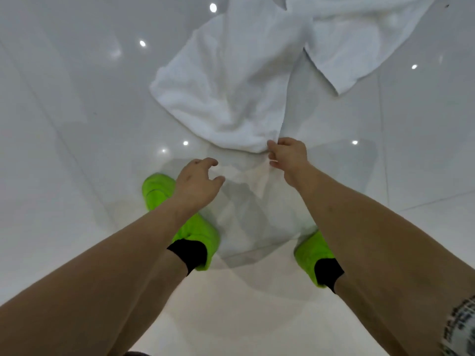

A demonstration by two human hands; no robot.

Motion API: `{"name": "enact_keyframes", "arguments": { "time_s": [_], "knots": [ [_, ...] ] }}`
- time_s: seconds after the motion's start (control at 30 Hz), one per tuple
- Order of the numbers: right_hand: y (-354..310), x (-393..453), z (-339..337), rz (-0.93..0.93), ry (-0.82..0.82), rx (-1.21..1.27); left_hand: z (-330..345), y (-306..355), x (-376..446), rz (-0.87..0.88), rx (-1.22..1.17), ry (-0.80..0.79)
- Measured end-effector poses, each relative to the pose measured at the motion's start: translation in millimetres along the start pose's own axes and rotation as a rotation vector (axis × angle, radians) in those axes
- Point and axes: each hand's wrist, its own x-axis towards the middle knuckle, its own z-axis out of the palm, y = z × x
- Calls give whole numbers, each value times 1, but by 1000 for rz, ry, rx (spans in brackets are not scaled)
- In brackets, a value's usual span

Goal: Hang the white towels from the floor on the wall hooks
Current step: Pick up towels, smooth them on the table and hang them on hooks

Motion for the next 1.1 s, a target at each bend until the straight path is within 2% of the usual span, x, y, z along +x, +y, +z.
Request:
{"name": "enact_keyframes", "arguments": {
  "time_s": [0.1,0.2,0.3,0.4,0.5,0.63,0.77,0.87,0.93,1.1],
  "knots": [
    [-8,-32,-5,-51,56,-57,-19,15,-22,16,39,2],
    [-32,-104,-26,-139,70,-147,-53,50,-76,64,55,17],
    [-70,-195,-66,-289,52,-252,-98,103,-149,125,55,59],
    [-115,-294,-120,-518,89,-349,-143,171,-235,235,75,88],
    [-163,-389,-191,-710,111,-315,-190,254,-321,381,132,139],
    [-216,-504,-305,-801,74,-121,-246,373,-438,633,175,161],
    [-244,-597,-419,-934,122,-52,-262,474,-534,759,259,131],
    [-239,-649,-498,-1042,222,-28,-258,544,-595,862,274,157],
    [-232,-677,-553,-1073,286,-25,-257,589,-632,975,331,273],
    [-207,-704,-662,-998,433,-187,-248,682,-698,1115,279,468]
  ]
}}
